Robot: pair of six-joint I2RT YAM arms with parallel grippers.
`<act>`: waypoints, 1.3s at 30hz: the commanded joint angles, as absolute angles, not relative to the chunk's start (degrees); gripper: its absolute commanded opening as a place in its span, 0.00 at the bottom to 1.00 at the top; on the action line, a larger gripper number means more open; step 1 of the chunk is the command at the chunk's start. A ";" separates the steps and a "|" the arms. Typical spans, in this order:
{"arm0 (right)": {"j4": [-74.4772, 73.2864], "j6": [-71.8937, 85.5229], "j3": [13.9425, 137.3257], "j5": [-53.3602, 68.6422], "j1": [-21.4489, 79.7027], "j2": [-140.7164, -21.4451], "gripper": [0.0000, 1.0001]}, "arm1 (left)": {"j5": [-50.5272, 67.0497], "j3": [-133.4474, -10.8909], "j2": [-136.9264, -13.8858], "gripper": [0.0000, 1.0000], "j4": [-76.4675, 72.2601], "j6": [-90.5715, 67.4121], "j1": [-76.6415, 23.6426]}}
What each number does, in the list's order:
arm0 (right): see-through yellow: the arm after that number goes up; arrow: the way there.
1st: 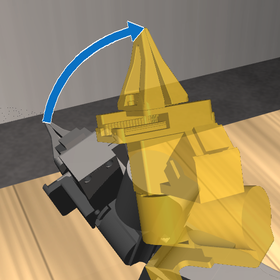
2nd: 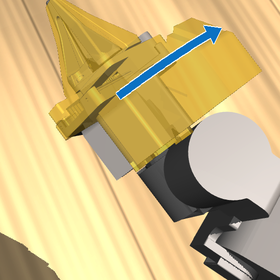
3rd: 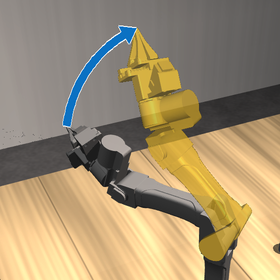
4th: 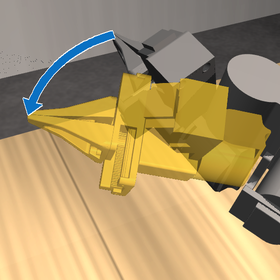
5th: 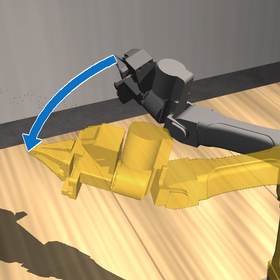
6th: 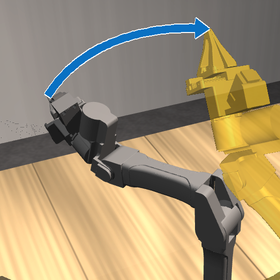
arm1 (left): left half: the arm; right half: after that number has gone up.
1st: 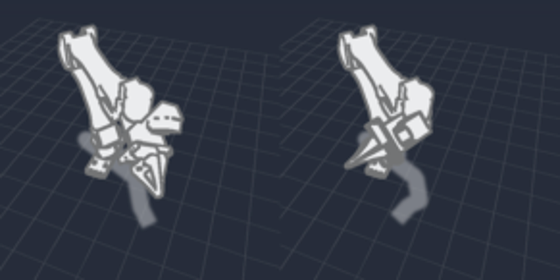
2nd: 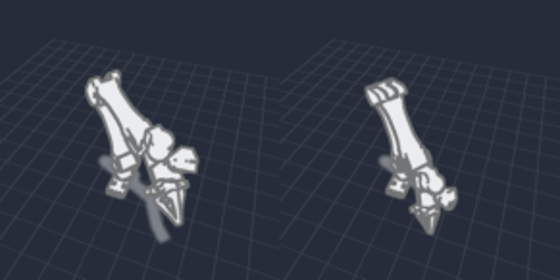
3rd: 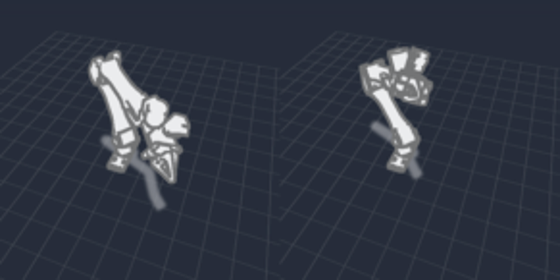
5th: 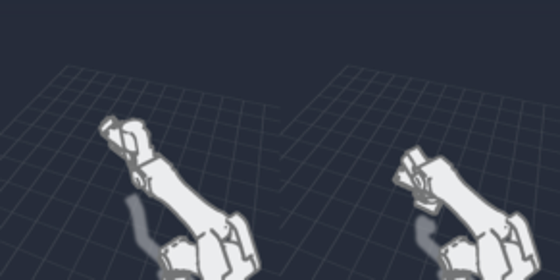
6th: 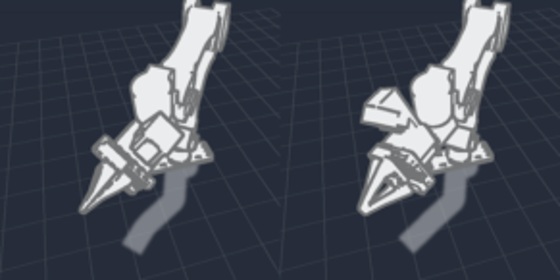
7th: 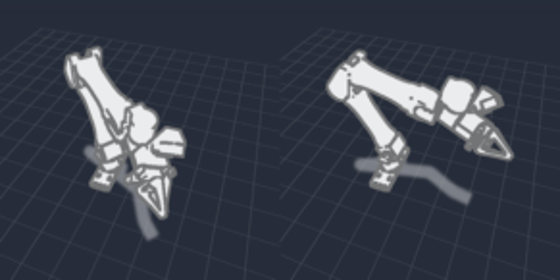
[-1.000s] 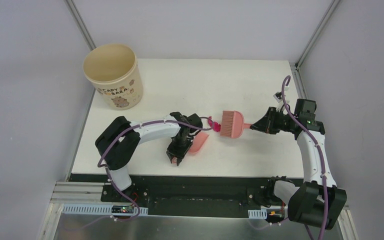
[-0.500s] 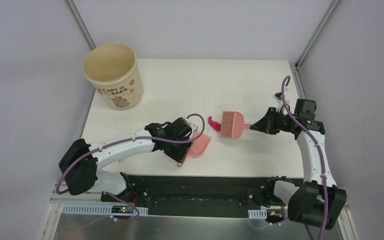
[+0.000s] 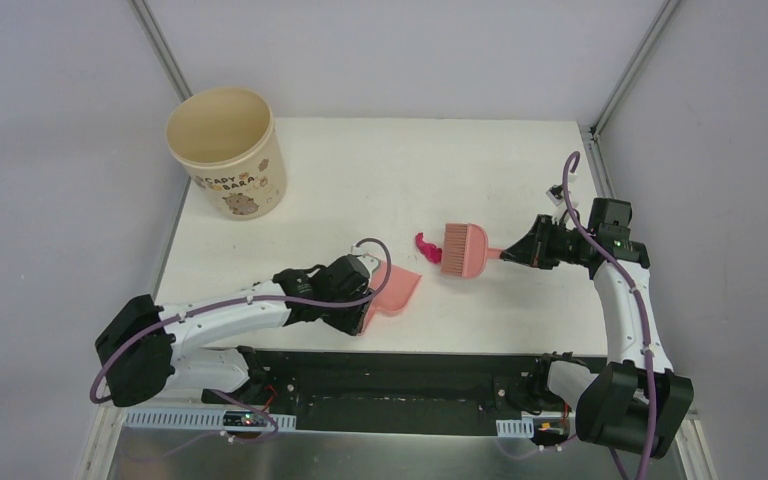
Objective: Sweep away the paper scraps from the table
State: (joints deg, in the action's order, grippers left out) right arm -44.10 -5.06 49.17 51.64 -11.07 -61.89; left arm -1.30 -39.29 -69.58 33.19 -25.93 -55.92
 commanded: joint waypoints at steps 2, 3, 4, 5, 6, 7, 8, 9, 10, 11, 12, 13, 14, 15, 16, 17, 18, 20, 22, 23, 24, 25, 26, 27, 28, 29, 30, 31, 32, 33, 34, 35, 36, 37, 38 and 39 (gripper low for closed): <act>-43.26 -6.46 51.06 53.09 -11.62 -62.04 0.00 | -4.34 -38.96 -65.30 0.40 28.86 -29.22 -57.38; -43.24 -6.45 51.06 53.06 -11.60 -62.03 0.00 | -5.08 -38.91 -63.92 0.39 29.20 -29.74 -57.65; -43.25 -6.44 51.06 53.04 -11.60 -62.09 0.00 | -5.50 -38.77 -62.58 0.39 29.19 -30.17 -57.91; -43.24 -6.47 51.09 53.06 -11.60 -62.10 0.00 | -5.60 -38.43 -61.22 0.39 28.93 -30.45 -57.98; -43.24 -6.49 51.07 53.08 -11.61 -62.19 0.00 | -5.17 -38.08 -60.23 0.39 28.46 -30.45 -58.08; -43.25 -6.50 51.11 53.09 -11.59 -62.22 0.00 | -4.76 -37.80 -59.71 0.39 27.99 -30.14 -58.12; -43.29 -6.50 51.15 53.06 -11.67 -62.31 0.00 | -4.55 -37.53 -59.76 0.39 27.76 -29.76 -58.14; -43.25 -6.46 51.15 53.06 -11.63 -62.48 0.00 | -4.27 -37.34 -60.33 0.39 27.53 -29.27 -58.18; -43.26 -6.44 51.20 53.12 -11.62 -62.53 0.00 | -3.64 -37.28 -61.42 0.40 27.28 -28.74 -58.17; -43.29 -6.44 51.27 53.17 -11.60 -62.64 0.00 | -2.77 -37.33 -62.67 0.40 26.84 -28.30 -58.18; -43.29 -6.49 51.24 53.17 -11.62 -62.65 0.00 | -2.05 -37.39 -64.29 0.40 26.25 -28.08 -58.35; -43.29 -6.50 51.24 53.17 -11.60 -62.74 0.00 | -1.65 -37.48 -65.92 0.40 25.72 -27.95 -58.56; -43.25 -6.57 51.24 53.17 -11.67 -62.75 0.00 | -1.77 -37.71 -67.39 0.40 25.37 -28.02 -58.97; -43.31 -6.60 51.24 53.17 -11.65 -62.78 0.00 | -2.63 -38.10 -68.88 0.40 25.40 -28.22 -59.51; -43.33 -6.66 51.24 53.17 -11.61 -62.71 0.00 | -3.69 -38.66 -70.06 0.40 26.08 -28.64 -59.87; -43.37 -6.64 51.24 53.10 -11.60 -62.68 0.00 | -4.88 -39.12 -71.01 0.39 26.69 -29.04 -60.26; -43.46 -6.72 51.24 53.09 -11.65 -62.60 0.00 | -5.85 -39.52 -71.61 0.38 27.23 -29.41 -60.56; -43.42 -6.68 51.15 53.00 -11.64 -62.48 0.00 | -7.13 -39.89 -72.01 0.36 27.90 -29.93 -61.07; -43.42 -6.76 51.15 53.00 -11.61 -62.46 0.00 | -7.21 -39.91 -71.62 0.34 27.95 -30.14 -61.30; -43.42 -6.77 51.15 52.98 -11.61 -62.44 0.00 | -7.21 -39.90 -71.30 0.32 27.94 -30.21 -61.37; -43.46 -6.77 51.22 53.07 -11.64 -62.47 0.00 | -7.23 -39.84 -71.02 0.30 27.88 -30.30 -61.36; -43.42 -6.75 51.24 53.05 -11.62 -62.54 0.00 | -7.18 -39.74 -70.61 0.27 27.90 -30.32 -61.35; -43.46 -6.77 51.24 53.13 -11.61 -62.53 0.00 | -7.17 -39.61 -70.13 0.24 27.88 -30.32 -61.42; -43.47 -6.75 51.24 53.16 -11.60 -62.53 0.00 | -7.25 -39.45 -69.69 0.22 27.68 -30.32 -61.43; -43.55 -6.81 51.24 53.15 -11.66 -62.57 0.00 | -7.16 -39.32 -69.17 0.19 27.33 -30.21 -61.41; -43.53 -6.81 51.25 53.16 -11.61 -62.53 0.00 | -6.81 -39.26 -68.76 0.15 26.98 -29.93 -61.43; -43.51 -6.85 51.25 53.17 -11.65 -62.56 0.00 | -6.51 -39.44 -68.27 0.10 27.02 -29.63 -61.47; -43.57 -6.79 51.24 53.17 -11.61 -62.53 0.00 | -6.35 -40.03 -67.76 0.07 27.55 -29.24 -61.44; -43.47 -6.85 51.17 53.17 -11.60 -62.51 0.00 | -6.58 -40.98 -67.14 0.04 28.74 -29.00 -61.45; -43.38 -7.00 51.11 53.10 -11.62 -62.28 0.00 | -7.07 -42.28 -66.28 0.02 30.61 -28.84 -61.44; -42.91 -7.25 50.77 52.81 -11.56 -61.81 0.00 | -8.14 -43.90 -65.33 0.00 32.93 -28.83 -61.48; -41.99 -7.26 50.46 51.46 -10.86 -60.81 0.00 | -9.74 -45.40 -64.29 0.00 35.77 -28.85 -61.44; -41.14 -6.97 50.48 47.21 -9.19 -59.79 0.00 | -11.83 -47.32 -63.28 0.00 38.76 -29.20 -61.45; -40.67 -6.94 51.00 43.58 -6.13 -58.80 0.00 | -14.84 -49.28 -62.53 0.00 42.79 -29.78 -61.40; -40.41 -6.89 51.83 40.05 -2.80 -58.30 0.00 | -17.89 -51.60 -61.89 0.00 46.64 -30.32 -61.37; -40.55 -6.94 53.07 38.22 0.90 -58.40 0.00 | -21.59 -53.82 -61.37 0.00 52.31 -31.15 -61.37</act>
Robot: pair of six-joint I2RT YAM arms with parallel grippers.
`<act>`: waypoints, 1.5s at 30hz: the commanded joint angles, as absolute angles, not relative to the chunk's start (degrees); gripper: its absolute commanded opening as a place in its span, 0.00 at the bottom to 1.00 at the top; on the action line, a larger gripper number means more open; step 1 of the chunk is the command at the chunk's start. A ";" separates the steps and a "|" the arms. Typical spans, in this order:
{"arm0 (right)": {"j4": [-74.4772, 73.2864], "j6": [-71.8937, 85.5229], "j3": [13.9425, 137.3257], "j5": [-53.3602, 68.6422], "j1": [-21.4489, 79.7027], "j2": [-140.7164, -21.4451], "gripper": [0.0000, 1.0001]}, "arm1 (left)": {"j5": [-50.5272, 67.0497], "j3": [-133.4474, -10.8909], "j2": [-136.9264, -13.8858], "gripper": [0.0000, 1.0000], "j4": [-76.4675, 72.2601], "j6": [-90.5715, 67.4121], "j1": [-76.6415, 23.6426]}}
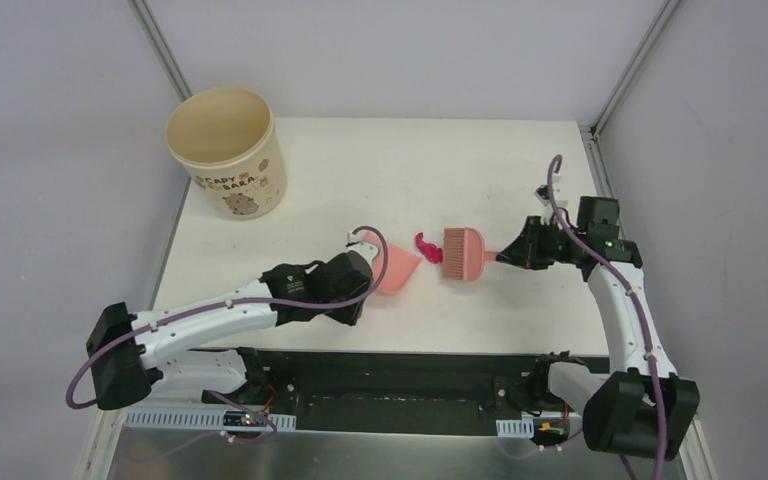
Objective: Sweep away the paper scraps from the table
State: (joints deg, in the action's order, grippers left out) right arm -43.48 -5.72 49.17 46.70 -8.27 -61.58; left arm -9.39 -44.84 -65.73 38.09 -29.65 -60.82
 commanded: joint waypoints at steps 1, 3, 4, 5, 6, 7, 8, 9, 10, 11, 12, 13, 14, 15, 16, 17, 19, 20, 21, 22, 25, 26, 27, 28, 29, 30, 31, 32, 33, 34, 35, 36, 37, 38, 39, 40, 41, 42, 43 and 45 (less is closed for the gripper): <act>-41.14 -6.83 54.63 37.89 4.18 -59.48 0.00 | -25.32 -55.73 -60.97 0.00 56.49 -31.99 -61.35; -43.76 -6.57 59.01 40.26 8.95 -64.00 0.00 | -31.78 -58.97 -60.06 0.00 62.79 -33.63 -61.28; -45.69 -6.98 61.68 41.46 11.37 -67.08 0.00 | -34.51 -59.80 -59.32 0.00 65.12 -34.56 -61.22; -48.03 -7.74 64.44 41.75 14.06 -70.35 0.00 | -36.95 -60.25 -58.41 0.00 66.82 -35.77 -61.15; -49.82 -8.93 68.07 41.79 16.95 -74.54 0.00 | -38.82 -60.33 -56.98 0.00 68.26 -36.80 -60.99; -50.84 -9.15 70.11 42.59 19.26 -76.83 0.00 | -40.10 -60.25 -55.63 0.00 69.33 -37.92 -60.79; -49.80 -8.38 71.58 44.05 21.27 -78.86 0.00 | -41.37 -60.29 -54.18 0.00 70.72 -39.70 -60.67; -47.84 -6.83 72.60 45.69 23.01 -80.63 0.00 | -42.40 -60.24 -52.68 0.00 72.08 -41.71 -60.67; -44.77 -4.39 73.44 46.62 24.73 -82.18 0.00 | -43.39 -60.21 -50.82 0.00 73.40 -43.90 -60.65; -41.34 -1.60 74.29 47.19 26.70 -84.03 0.00 | -44.01 -60.27 -49.09 0.00 74.60 -46.13 -60.68; -38.06 1.92 75.12 47.78 29.35 -86.11 0.00 | -44.37 -60.31 -47.01 0.00 75.79 -48.59 -60.67; -34.68 5.35 76.20 47.83 31.32 -88.43 0.00 | -44.65 -60.33 -45.03 0.00 76.79 -50.81 -60.65; -31.88 9.36 77.48 47.40 33.40 -91.17 0.00 | -44.87 -60.42 -43.08 0.00 77.65 -52.80 -60.66; -28.80 13.08 79.06 46.66 35.20 -93.72 0.00 | -44.91 -60.37 -40.96 0.00 78.38 -54.60 -60.65; -25.98 16.54 80.67 46.37 36.92 -96.66 0.00 | -44.91 -60.38 -39.16 0.00 79.08 -56.10 -60.64; -22.66 20.34 82.12 46.74 38.44 -99.38 0.00 | -45.02 -60.37 -37.35 0.00 79.67 -57.75 -60.64; -14.95 28.30 84.54 48.02 40.90 -104.89 0.00 | -45.69 -60.55 -34.77 0.00 81.77 -59.83 -60.65; -10.68 32.50 85.74 48.46 42.00 -107.48 0.00 | -46.09 -60.82 -34.05 0.00 82.65 -60.33 -60.68; -6.47 36.96 86.92 49.37 43.15 -110.25 0.00 | -46.40 -61.06 -33.63 0.00 83.63 -60.80 -60.65; -1.63 43.27 88.24 50.23 44.18 -112.95 0.00 | -46.67 -61.36 -33.47 0.00 84.34 -61.13 -60.67; 14.14 57.61 92.63 53.68 47.29 -122.32 0.00 | -47.05 -61.60 -33.46 0.00 84.81 -60.81 -60.68; 17.61 60.59 95.40 54.27 48.21 -124.87 0.00 | -47.21 -61.74 -33.60 0.00 84.79 -60.74 -60.65; 19.09 62.76 97.51 54.16 48.92 -127.24 0.00 | -47.51 -61.86 -33.85 0.00 84.70 -60.54 -60.65; 20.36 64.69 99.58 53.48 49.55 -129.46 0.00 | -47.81 -61.87 -34.27 0.00 84.58 -60.22 -60.71; 22.44 67.48 101.26 52.94 50.02 -131.59 0.00 | -48.29 -61.87 -34.73 0.00 84.32 -59.80 -60.65; 24.32 70.31 102.98 52.35 50.40 -133.51 0.00 | -48.47 -61.95 -35.10 0.00 84.01 -59.24 -60.67; 25.09 72.64 104.78 51.46 50.77 -135.54 0.00 | -48.70 -61.96 -35.50 0.00 83.74 -58.70 -60.65; 25.25 74.36 106.43 50.49 51.16 -137.30 0.00 | -48.76 -61.96 -35.77 0.00 83.42 -58.37 -60.69; 24.82 75.28 108.02 49.37 51.61 -138.95 0.00 | -48.73 -61.90 -36.12 0.00 83.19 -58.14 -60.67; 23.36 75.55 109.38 48.38 52.03 -140.38 0.00 | -48.65 -61.81 -36.31 0.00 82.91 -57.96 -60.68; 20.89 75.11 110.78 47.33 52.59 -141.59 0.00 | -48.54 -61.72 -36.59 0.00 82.69 -57.73 -60.67; 17.89 73.98 111.97 46.39 53.10 -142.69 0.00 | -48.45 -61.60 -36.65 0.00 82.41 -57.62 -60.66; 15.11 72.25 112.91 45.54 53.77 -143.40 0.00 | -48.37 -61.46 -36.73 0.00 82.18 -57.39 -60.67; 11.68 70.18 113.85 44.54 54.40 -143.82 0.00 | -48.34 -61.41 -36.76 0.00 81.98 -57.15 -60.65; 7.84 67.99 115.12 43.62 55.07 -144.21 0.00 | -48.34 -61.29 -36.80 0.00 81.94 -57.07 -60.66; 3.97 65.59 116.33 42.61 55.72 -144.49 0.00 | -48.36 -61.26 -36.80 0.00 81.99 -57.04 -60.66; -1.02 63.20 117.85 41.21 56.44 -144.54 0.00 | -48.41 -61.24 -36.68 0.00 81.93 -56.98 -60.66; -5.84 60.44 119.36 39.30 57.10 -144.55 0.00 | -48.40 -61.26 -36.62 0.00 81.92 -57.01 -60.65; -10.73 58.92 120.95 37.73 57.75 -144.47 0.00 | -48.35 -61.19 -36.47 0.00 81.93 -57.03 -60.66; -19.96 56.58 123.54 33.28 58.80 -143.81 0.00 | -48.09 -61.05 -36.23 0.00 81.64 -56.99 -60.64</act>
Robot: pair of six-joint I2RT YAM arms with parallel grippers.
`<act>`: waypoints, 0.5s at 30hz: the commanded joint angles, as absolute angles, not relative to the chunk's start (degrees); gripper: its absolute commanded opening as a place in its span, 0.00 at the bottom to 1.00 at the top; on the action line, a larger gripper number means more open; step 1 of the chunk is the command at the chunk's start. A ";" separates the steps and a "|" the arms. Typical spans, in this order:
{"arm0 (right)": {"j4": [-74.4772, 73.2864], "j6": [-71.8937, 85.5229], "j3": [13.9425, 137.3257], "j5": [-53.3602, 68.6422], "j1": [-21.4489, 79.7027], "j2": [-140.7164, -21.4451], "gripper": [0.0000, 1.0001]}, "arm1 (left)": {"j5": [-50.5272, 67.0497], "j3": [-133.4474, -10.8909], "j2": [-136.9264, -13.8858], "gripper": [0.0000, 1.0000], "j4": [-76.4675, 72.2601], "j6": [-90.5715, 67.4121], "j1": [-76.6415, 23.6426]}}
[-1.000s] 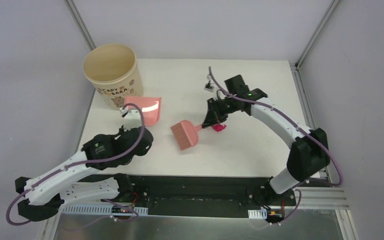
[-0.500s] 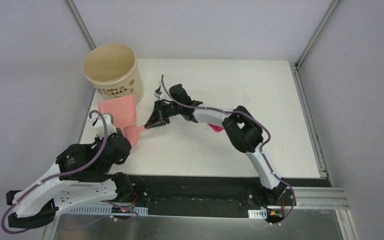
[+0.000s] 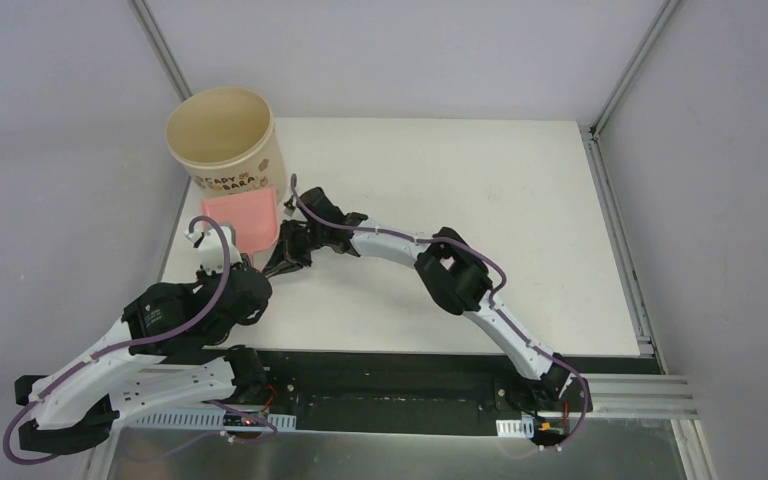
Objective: Sweep away the paper scraps from the table
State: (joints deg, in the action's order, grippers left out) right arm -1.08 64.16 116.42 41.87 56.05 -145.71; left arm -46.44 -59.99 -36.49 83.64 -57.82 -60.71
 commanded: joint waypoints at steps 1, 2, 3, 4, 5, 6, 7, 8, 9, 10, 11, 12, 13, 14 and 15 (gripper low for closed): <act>-22.95 52.86 124.21 28.19 59.18 -143.42 0.00 | -47.89 -60.90 -36.14 0.00 81.39 -56.96 -60.66; -24.64 51.41 124.19 25.66 59.43 -142.79 0.00 | -47.68 -60.78 -36.09 0.00 81.01 -56.65 -60.66; -25.94 50.73 123.52 23.88 59.49 -141.98 0.00 | -47.46 -60.78 -36.04 0.00 80.77 -56.34 -60.66; -26.52 49.97 121.66 22.78 59.54 -140.58 0.00 | -47.34 -60.86 -36.12 0.00 80.71 -56.07 -60.69; -26.73 48.87 119.58 22.92 59.32 -139.02 0.00 | -47.25 -61.01 -36.23 0.00 80.73 -55.90 -60.66; -27.06 47.70 116.33 23.34 58.95 -137.08 0.00 | -46.93 -61.24 -36.29 0.00 80.69 -55.58 -60.65; -27.48 46.35 112.32 23.41 58.36 -134.35 0.00 | -46.36 -61.52 -36.50 0.00 80.64 -55.36 -60.67; -28.01 44.65 107.90 23.12 57.50 -131.47 0.00 | -45.18 -61.95 -36.75 0.00 80.56 -55.17 -60.67; -28.81 42.84 103.49 22.97 56.44 -128.23 0.00 | -43.67 -62.17 -37.01 0.00 80.24 -54.69 -60.67; -30.55 40.24 99.75 22.46 55.22 -125.30 0.00 | -42.09 -62.26 -37.41 0.00 79.58 -53.85 -60.65; -33.26 37.47 96.49 21.34 54.00 -122.65 0.00 | -40.89 -62.30 -37.88 0.00 79.22 -53.02 -60.69; -35.79 35.14 93.46 19.99 52.29 -120.16 0.00 | -39.93 -62.30 -38.29 0.00 79.16 -52.48 -60.72; -38.33 32.33 90.94 19.23 50.94 -118.07 0.00 | -39.24 -62.33 -38.77 0.00 79.11 -51.87 -60.69; -41.02 29.76 88.50 19.17 49.31 -116.43 0.00 | -38.60 -62.46 -39.15 0.00 79.15 -51.41 -60.66; -43.31 27.53 86.36 18.97 47.51 -114.86 0.00 | -37.85 -62.52 -39.53 0.00 79.00 -51.04 -60.65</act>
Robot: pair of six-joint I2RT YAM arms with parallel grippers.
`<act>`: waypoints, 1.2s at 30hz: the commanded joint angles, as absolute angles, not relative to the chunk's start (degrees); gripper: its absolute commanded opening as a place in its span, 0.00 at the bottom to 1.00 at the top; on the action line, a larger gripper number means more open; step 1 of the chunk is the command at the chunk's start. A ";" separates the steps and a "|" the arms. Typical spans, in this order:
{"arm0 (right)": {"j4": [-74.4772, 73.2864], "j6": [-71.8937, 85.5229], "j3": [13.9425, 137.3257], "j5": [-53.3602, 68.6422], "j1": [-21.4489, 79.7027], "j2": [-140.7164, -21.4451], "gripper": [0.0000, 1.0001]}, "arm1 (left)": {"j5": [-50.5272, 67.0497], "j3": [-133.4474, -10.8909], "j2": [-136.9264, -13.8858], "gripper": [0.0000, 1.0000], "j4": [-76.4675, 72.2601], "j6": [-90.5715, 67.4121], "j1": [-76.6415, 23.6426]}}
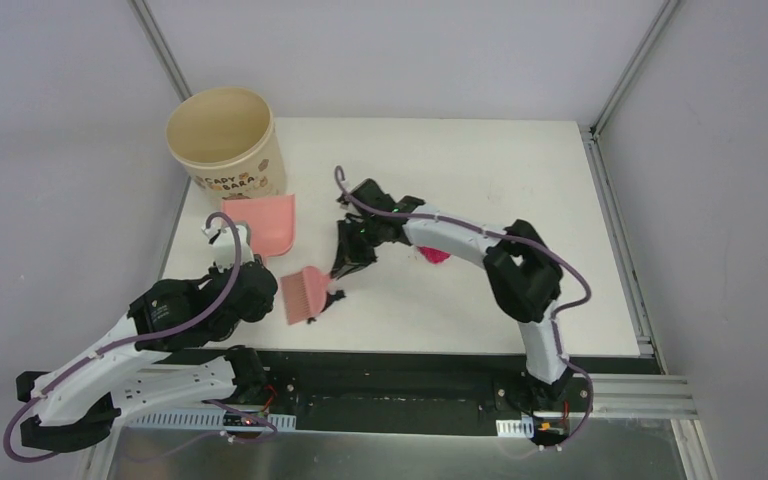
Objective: Sweep away the paper scraps from the table
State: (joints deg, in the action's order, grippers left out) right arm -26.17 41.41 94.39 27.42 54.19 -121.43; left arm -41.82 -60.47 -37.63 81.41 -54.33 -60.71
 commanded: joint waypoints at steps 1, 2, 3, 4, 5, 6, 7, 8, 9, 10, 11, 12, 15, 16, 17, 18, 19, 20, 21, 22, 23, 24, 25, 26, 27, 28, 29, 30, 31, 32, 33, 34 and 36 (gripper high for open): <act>-45.10 25.91 83.89 19.25 45.38 -113.37 0.00 | -36.84 -62.44 -39.93 0.00 78.21 -50.44 -60.64; -45.41 24.58 81.08 20.10 42.73 -111.33 0.00 | -35.28 -62.40 -40.37 0.00 77.47 -49.56 -60.64; -44.64 23.74 77.64 20.61 40.28 -108.74 0.00 | -33.78 -62.30 -41.02 0.00 76.65 -48.87 -60.69; -43.82 23.22 74.83 20.37 37.50 -106.03 0.00 | -32.42 -62.20 -41.68 0.00 76.05 -48.25 -60.72; -43.82 22.02 73.23 20.11 35.06 -103.44 0.00 | -31.15 -61.85 -42.39 0.00 75.36 -47.66 -60.66; -44.81 20.01 72.60 20.07 33.06 -101.41 0.00 | -29.92 -61.34 -43.16 0.00 74.57 -46.80 -60.66; -46.49 18.75 72.97 19.90 31.05 -99.63 0.00 | -28.70 -60.78 -43.97 0.00 73.82 -46.10 -60.68; -48.46 17.67 73.51 19.96 29.13 -97.96 0.00 | -27.52 -60.21 -44.81 0.00 73.10 -45.42 -60.69; -49.90 16.86 74.23 20.53 27.31 -95.80 0.00 | -26.39 -59.67 -45.69 0.00 72.21 -44.42 -60.65; -51.10 16.34 74.79 21.10 25.50 -93.83 0.00 | -24.81 -59.19 -46.76 0.00 71.30 -43.60 -60.67; -52.33 15.91 75.45 21.36 23.95 -92.00 0.00 | -23.80 -58.94 -48.05 0.00 70.69 -42.59 -60.69; -53.89 15.33 76.31 21.51 22.41 -89.88 0.00 | -22.61 -58.89 -49.93 0.00 70.07 -41.68 -60.72; -59.73 13.67 81.96 23.07 18.70 -84.89 0.00 | -18.40 -60.05 -54.83 0.00 68.48 -38.25 -60.65; -62.21 12.62 85.13 23.42 17.63 -84.00 0.00 | -16.88 -60.68 -56.52 0.00 68.21 -37.10 -60.68; -64.62 11.18 88.70 23.22 16.74 -83.32 0.00 | -15.26 -61.26 -57.99 0.00 67.76 -35.78 -60.71; -66.45 9.38 92.18 22.26 15.91 -82.86 0.00 | -13.65 -61.73 -59.28 0.00 67.39 -34.76 -60.75; -67.70 7.27 95.30 20.72 15.26 -82.54 0.00 | -12.26 -62.12 -60.58 0.00 67.09 -33.76 -60.75; -68.14 4.69 97.50 19.53 14.55 -82.07 0.00 | -10.76 -62.28 -61.65 0.00 66.67 -32.85 -60.78; -68.00 1.40 98.87 18.20 13.79 -81.59 0.00 | -9.52 -62.31 -62.62 0.00 66.20 -32.09 -60.79; -67.54 -2.23 99.70 16.05 13.60 -81.30 0.00 | -8.33 -62.16 -63.49 0.00 65.73 -31.49 -60.76; -67.10 -4.92 100.17 13.52 13.41 -81.08 0.00 | -7.27 -61.98 -64.14 0.00 65.04 -31.05 -60.82; -66.81 -9.07 100.64 11.73 13.37 -81.16 0.00 | -6.54 -61.70 -64.61 0.00 64.44 -30.59 -60.87; -67.03 -11.54 101.15 11.08 13.36 -81.51 0.00 | -5.87 -61.36 -64.99 0.00 63.83 -30.32 -60.90; -67.54 -16.61 101.84 11.12 13.36 -81.89 0.00 | -5.22 -60.93 -65.34 0.00 63.22 -30.01 -60.95; -68.07 -19.63 102.16 11.38 13.36 -82.35 0.00 | -4.52 -60.53 -65.57 0.00 62.88 -29.57 -60.97; -68.07 -22.05 102.33 11.05 13.38 -82.81 0.00 | -4.07 -60.33 -65.97 0.00 62.58 -29.11 -60.93; -67.45 -23.14 102.48 10.01 13.44 -83.48 0.00 | -3.50 -60.20 -66.45 0.00 62.36 -28.45 -60.92; -66.96 -23.67 102.82 8.74 13.45 -84.45 0.00 | -3.10 -60.15 -66.97 0.00 62.25 -27.74 -60.91; -66.70 -24.29 103.54 7.68 13.40 -85.76 0.00 | -2.81 -60.06 -67.58 0.00 62.18 -27.13 -60.91; -66.71 -24.93 104.39 7.05 13.44 -87.16 0.00 | -2.47 -59.92 -68.31 0.00 62.02 -26.36 -60.91; -66.64 -25.44 105.41 6.53 13.45 -88.73 0.00 | -2.53 -59.92 -69.47 0.00 62.03 -25.26 -60.93; -66.73 -25.56 106.56 6.10 13.45 -90.36 0.00 | -3.08 -60.37 -70.75 0.00 62.64 -23.98 -60.92; -68.45 -24.45 109.75 7.47 13.49 -93.44 0.00 | -3.55 -62.20 -73.44 0.00 64.53 -22.76 -60.84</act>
State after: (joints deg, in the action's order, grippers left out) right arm -67.70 -20.62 103.92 9.10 13.41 -89.06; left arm -4.38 -59.66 -69.69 64.20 -27.64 -60.73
